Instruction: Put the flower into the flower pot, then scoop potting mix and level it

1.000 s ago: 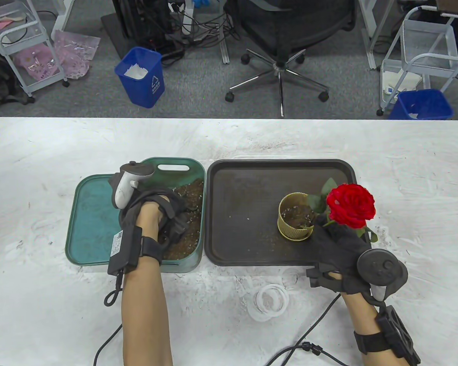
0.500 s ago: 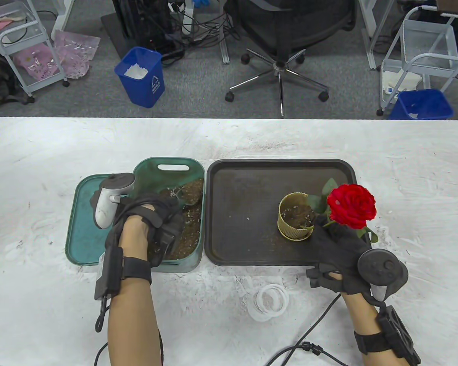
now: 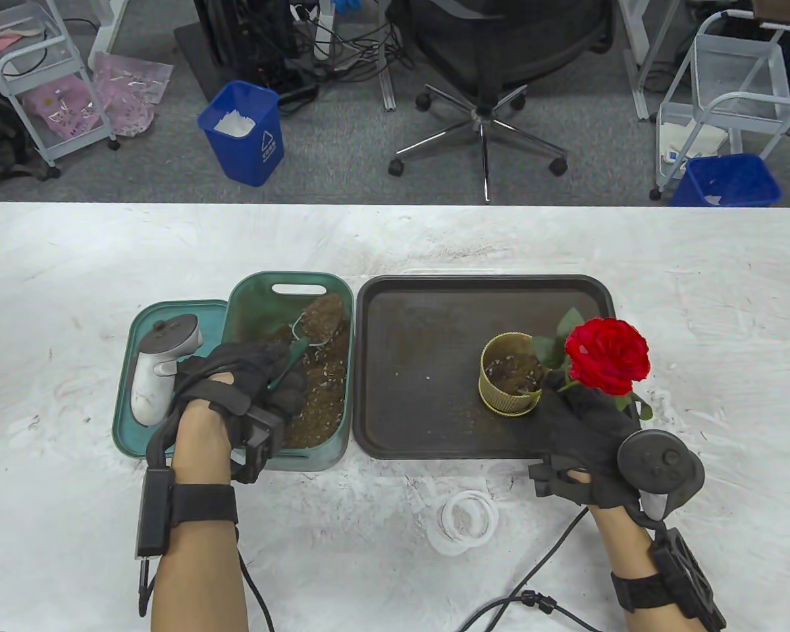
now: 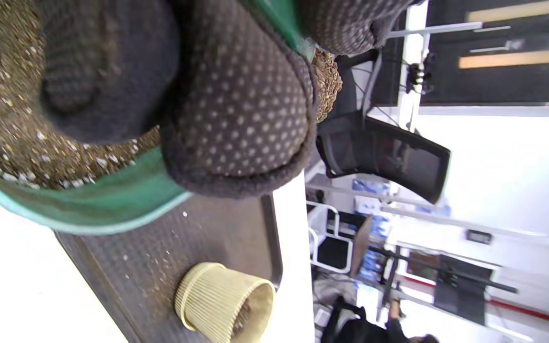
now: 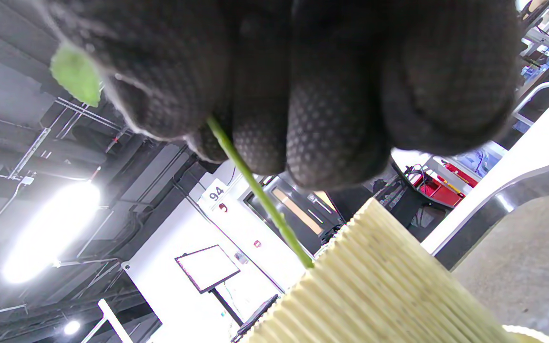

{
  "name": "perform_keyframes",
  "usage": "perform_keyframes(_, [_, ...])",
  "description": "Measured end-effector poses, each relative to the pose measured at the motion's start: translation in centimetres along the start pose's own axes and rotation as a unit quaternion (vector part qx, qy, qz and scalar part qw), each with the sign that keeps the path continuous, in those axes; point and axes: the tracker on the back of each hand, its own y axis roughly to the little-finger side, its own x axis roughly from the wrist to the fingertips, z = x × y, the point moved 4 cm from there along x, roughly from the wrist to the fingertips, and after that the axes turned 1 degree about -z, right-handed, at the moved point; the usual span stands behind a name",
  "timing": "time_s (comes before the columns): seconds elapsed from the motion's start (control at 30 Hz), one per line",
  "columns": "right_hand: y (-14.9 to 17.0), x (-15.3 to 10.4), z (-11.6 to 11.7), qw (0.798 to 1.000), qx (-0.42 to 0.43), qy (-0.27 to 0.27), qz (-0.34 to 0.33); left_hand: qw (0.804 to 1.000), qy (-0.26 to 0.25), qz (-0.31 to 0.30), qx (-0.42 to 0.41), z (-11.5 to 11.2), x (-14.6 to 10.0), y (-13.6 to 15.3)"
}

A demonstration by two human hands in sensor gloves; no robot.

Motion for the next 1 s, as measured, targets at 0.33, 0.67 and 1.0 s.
perform_keyframes(0.33, [0.0, 0.0, 0.0, 1.000, 0.000, 0.001, 0.001, 0.994, 0.091, -0.062, 0.020, -6.4, 1.1, -1.3])
perform_keyframes(0.67, [0.1, 0.0, -0.1, 1.000, -0.003, 0.002, 0.001, 0.982, 0.158, -0.098, 0.041, -16.3, 4.4, -1.0])
perform_keyframes(1.0, [0.1, 0.0, -0.1, 1.000, -0.006, 0.002, -0.001, 0.984, 0.106, -0.092, 0.111, -20.3, 7.6, 1.6])
